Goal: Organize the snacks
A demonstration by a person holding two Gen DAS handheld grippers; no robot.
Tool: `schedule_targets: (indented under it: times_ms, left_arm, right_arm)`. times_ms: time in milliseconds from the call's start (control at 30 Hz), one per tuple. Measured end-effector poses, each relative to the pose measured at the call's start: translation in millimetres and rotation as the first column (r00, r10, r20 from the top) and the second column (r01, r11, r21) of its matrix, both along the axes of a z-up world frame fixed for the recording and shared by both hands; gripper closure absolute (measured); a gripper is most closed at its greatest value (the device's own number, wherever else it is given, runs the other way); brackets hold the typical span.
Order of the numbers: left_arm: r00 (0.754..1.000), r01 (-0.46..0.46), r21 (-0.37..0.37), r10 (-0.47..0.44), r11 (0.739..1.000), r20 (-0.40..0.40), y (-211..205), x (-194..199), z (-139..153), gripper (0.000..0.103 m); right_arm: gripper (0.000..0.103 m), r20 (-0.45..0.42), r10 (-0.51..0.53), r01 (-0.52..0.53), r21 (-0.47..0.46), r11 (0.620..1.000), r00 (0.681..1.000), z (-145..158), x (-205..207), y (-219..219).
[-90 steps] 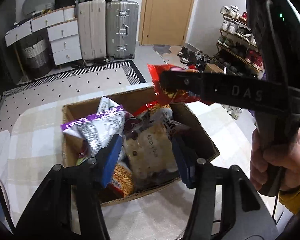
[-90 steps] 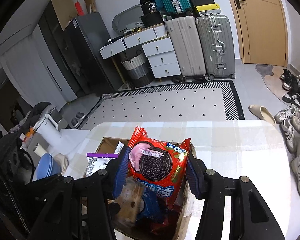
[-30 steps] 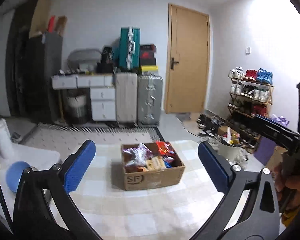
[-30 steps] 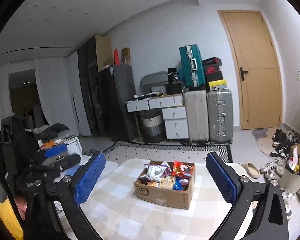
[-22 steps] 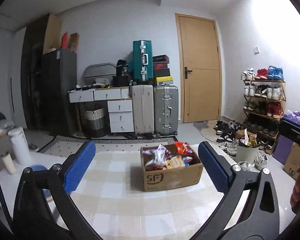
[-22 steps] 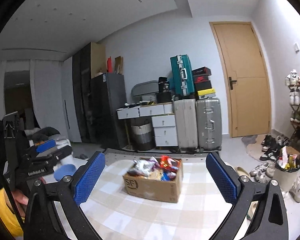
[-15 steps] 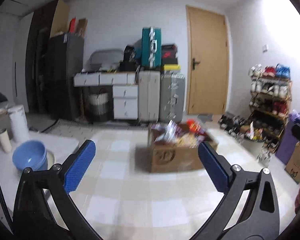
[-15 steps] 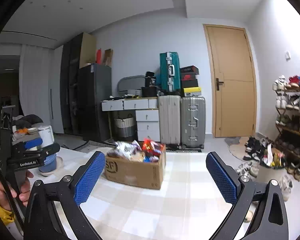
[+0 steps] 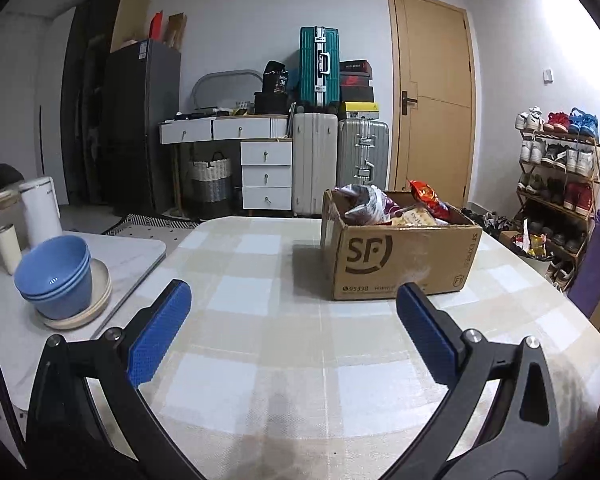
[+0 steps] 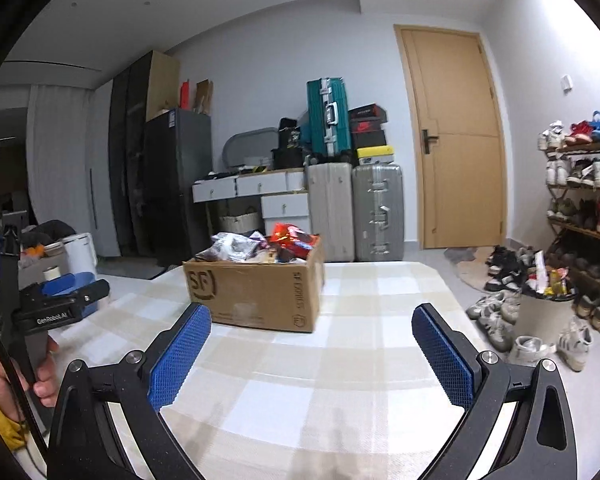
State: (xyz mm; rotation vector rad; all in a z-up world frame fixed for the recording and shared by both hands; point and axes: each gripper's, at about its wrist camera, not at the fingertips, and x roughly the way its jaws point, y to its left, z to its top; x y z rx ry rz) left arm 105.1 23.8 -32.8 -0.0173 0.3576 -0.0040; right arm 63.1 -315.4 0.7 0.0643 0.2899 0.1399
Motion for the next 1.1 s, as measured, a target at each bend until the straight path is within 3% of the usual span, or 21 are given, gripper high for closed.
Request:
schedule_targets:
  times_ms: [333,733,1100]
  left_arm:
    - [1.000,0.019,-0.016,-0.019,1.000,0.018,1.4,-2.7,2.9,0.000]
    - [0.999,0.045,0.011,-0.045,0.999,0.022,-5.4,-3.3,3.0,0.000]
    - [0.999,0.034,0.011,-0.034,0.999,0.021,-4.4,-4.2,2.6,0.000]
  right_arm:
    - [0.001,0.020,-0.044,0.044,-0.002,0.999,0.999,-4.0,-1.0,-5.3]
    - [0.001,-0.036,-0.005,0.002,-0.075,0.997,0.999,-9.6,10.4,11.2]
    - [0.001,-0.041,-0.023,0.022,-0.028,0.999,0.999,-9.8,13.6,-0.2]
